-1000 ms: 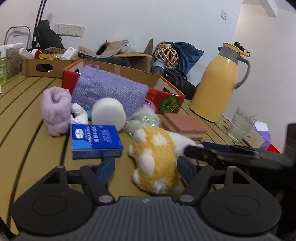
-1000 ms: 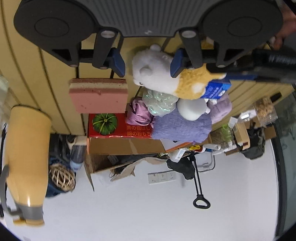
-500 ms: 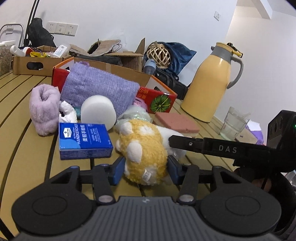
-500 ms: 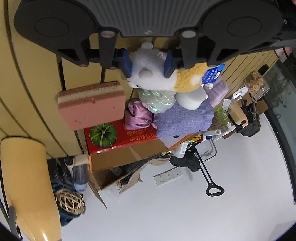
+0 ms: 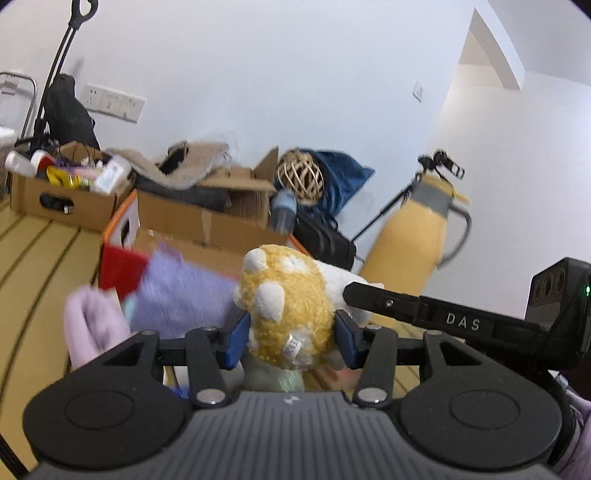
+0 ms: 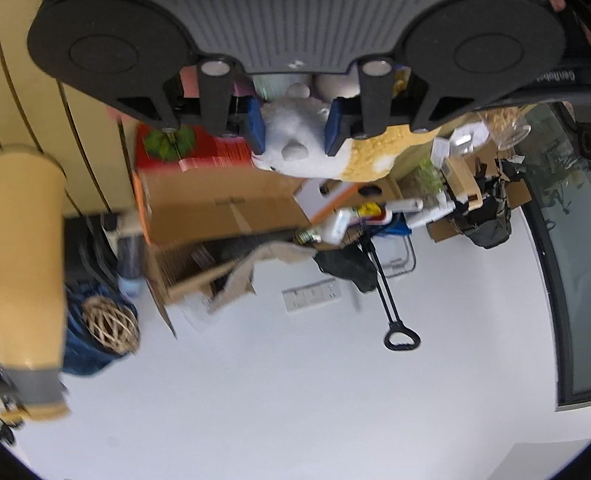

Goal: Organize soft objects
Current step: 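Lift the plush toy with the right gripper and drop it into the cardboard box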

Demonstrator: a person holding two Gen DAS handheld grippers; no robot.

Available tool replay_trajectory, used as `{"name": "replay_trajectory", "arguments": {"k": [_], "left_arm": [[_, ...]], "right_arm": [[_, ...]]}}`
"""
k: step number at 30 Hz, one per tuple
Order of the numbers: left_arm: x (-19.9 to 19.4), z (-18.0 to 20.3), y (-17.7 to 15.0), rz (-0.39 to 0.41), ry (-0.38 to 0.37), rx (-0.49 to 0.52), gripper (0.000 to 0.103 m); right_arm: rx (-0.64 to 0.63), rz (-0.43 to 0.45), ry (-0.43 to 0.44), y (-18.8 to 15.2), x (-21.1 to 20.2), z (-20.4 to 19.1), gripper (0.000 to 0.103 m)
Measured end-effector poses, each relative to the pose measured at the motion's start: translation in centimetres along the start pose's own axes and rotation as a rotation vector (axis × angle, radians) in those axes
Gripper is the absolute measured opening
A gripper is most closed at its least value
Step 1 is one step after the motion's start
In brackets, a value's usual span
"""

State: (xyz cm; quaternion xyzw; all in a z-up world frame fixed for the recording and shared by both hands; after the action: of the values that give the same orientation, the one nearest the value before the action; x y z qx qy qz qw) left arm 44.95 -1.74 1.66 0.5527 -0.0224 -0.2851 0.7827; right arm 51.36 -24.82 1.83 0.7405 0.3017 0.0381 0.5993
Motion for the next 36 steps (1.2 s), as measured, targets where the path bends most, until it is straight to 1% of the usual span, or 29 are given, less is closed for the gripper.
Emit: {"name": "replay_trajectory", "arguments": {"k": [3, 6, 11, 16, 18, 20, 22, 24, 26, 27, 28, 30, 31, 33, 34, 36], "left_arm": [[1.1, -1.3, 2.1, 0.033, 0.007, 0.03, 0.05], [2.6, -2.9, 4.1, 0.048, 0.023, 0.046, 0.05], [6.6, -6.9, 8.1, 0.004, 0.023, -0.012, 0.05], [11.5, -10.9, 11.7, -0.04, 0.05, -0.038, 0.05], [14.2, -12.6, 12.7, -0.079, 0.067, -0.038, 0.05], [16.6, -14.3, 13.2, -0.108, 0.099, -0.043, 0.05], [18.8, -15.6, 13.3, -0.147, 0.127, -0.041, 0.05], [21.1, -17.0, 13.0, -0.205, 0.153, -0.032, 0.05], [23.0, -18.1, 12.3, -0.282, 0.182, -0.022, 0.051], [23.1, -18.1, 12.2, -0.268, 0.198, 0.008, 0.051], [23.2, -17.9, 12.1, -0.275, 0.209, 0.03, 0.052], [23.2, -17.8, 12.1, -0.279, 0.229, 0.037, 0.052], [23.1, -17.8, 12.1, -0.282, 0.237, 0.034, 0.054], [22.7, -17.6, 12.2, -0.274, 0.244, 0.044, 0.055], [22.2, -17.4, 12.3, -0.259, 0.246, 0.052, 0.057], [20.8, -17.0, 12.8, -0.224, 0.259, 0.056, 0.059]], "right_arm": [[-0.001, 0.009, 0.014, 2.4, 2.5, -0.4, 0.033], [0.0, 0.012, 0.02, 4.0, 5.3, -0.6, 0.033], [0.011, -0.01, 0.01, 7.0, 11.1, -0.7, 0.033], [0.054, -0.072, -0.009, 9.8, 18.0, 0.7, 0.033], [0.074, -0.106, -0.023, 10.5, 21.0, 1.4, 0.033], [0.104, -0.163, -0.042, 11.0, 24.9, 2.5, 0.033], [0.118, -0.21, -0.071, 10.8, 28.5, 3.3, 0.033], [0.132, -0.251, -0.099, 10.1, 31.3, 3.9, 0.031], [0.104, -0.288, -0.132, 9.2, 33.8, 4.2, 0.023], [0.083, -0.3, -0.15, 8.6, 34.7, 4.2, 0.018], [0.063, -0.325, -0.175, 8.0, 35.6, 4.3, 0.018], [0.073, -0.354, -0.173, 7.5, 36.3, 4.7, 0.019], [0.086, -0.352, -0.163, 7.6, 36.3, 4.8, 0.02], [0.068, -0.337, -0.17, 8.0, 35.9, 4.8, 0.021], [0.052, -0.325, -0.174, 8.3, 35.4, 4.7, 0.021], [0.055, -0.31, -0.153, 9.1, 34.2, 4.7, 0.021]]}}
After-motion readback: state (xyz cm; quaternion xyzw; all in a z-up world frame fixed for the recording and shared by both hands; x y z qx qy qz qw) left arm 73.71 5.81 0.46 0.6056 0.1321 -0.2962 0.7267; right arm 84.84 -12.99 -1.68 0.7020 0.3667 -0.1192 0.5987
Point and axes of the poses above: each gripper's, at about its wrist camera, not at the fingertips, and x roughly the way its jaws point, z to its right, y to its top, the point moved 3 cm from there along x, roughly the way its jaws point, and after that the axes turned 1 degree about z, right-handed, at the moved point
